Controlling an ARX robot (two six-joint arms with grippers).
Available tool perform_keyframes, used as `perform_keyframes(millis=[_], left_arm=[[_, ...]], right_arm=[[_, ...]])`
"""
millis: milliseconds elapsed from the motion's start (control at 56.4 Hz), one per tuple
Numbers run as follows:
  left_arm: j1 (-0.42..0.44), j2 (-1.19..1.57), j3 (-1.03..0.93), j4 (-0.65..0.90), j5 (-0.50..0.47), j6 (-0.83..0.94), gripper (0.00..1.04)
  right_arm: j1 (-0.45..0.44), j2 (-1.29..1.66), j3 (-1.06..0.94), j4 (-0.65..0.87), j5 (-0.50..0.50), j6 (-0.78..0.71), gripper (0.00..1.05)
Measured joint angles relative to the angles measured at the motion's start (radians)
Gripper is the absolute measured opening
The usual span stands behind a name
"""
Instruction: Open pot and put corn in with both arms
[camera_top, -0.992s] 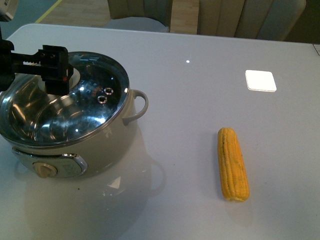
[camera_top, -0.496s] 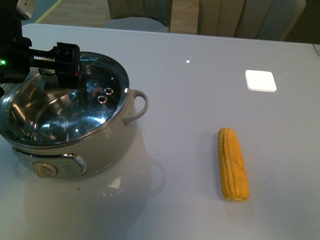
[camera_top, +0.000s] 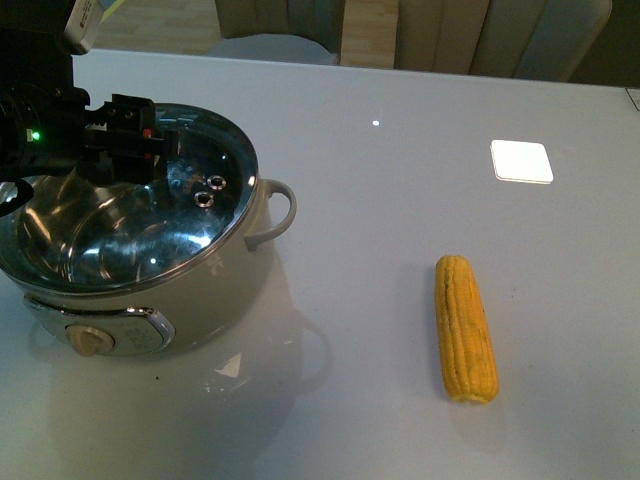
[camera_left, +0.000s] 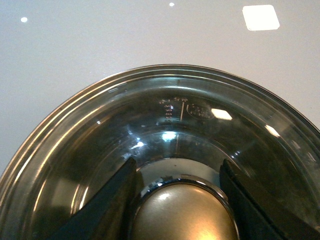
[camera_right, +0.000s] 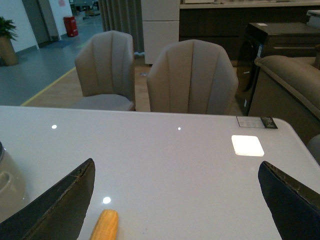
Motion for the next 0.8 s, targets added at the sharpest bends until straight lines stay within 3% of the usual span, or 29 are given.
perform_keyframes(millis=[549,709,797], left_arm=[[0.012,-0.124,0.026,-0.117,-0.056,-0.005,0.44],[0.083,-0.240,0.044,-0.173,-0.032,-0.022,0.44],[0.185,-0.304,0.040,-0.179,0.002,-0.026,0.44]], right_arm=[[0.000,0.000,0.000,0.000,0.000,0.000,0.96],[0.000,0.000,0.000,0.000,0.000,0.000,0.96],[0.000,0.000,0.000,0.000,0.000,0.000,0.96]])
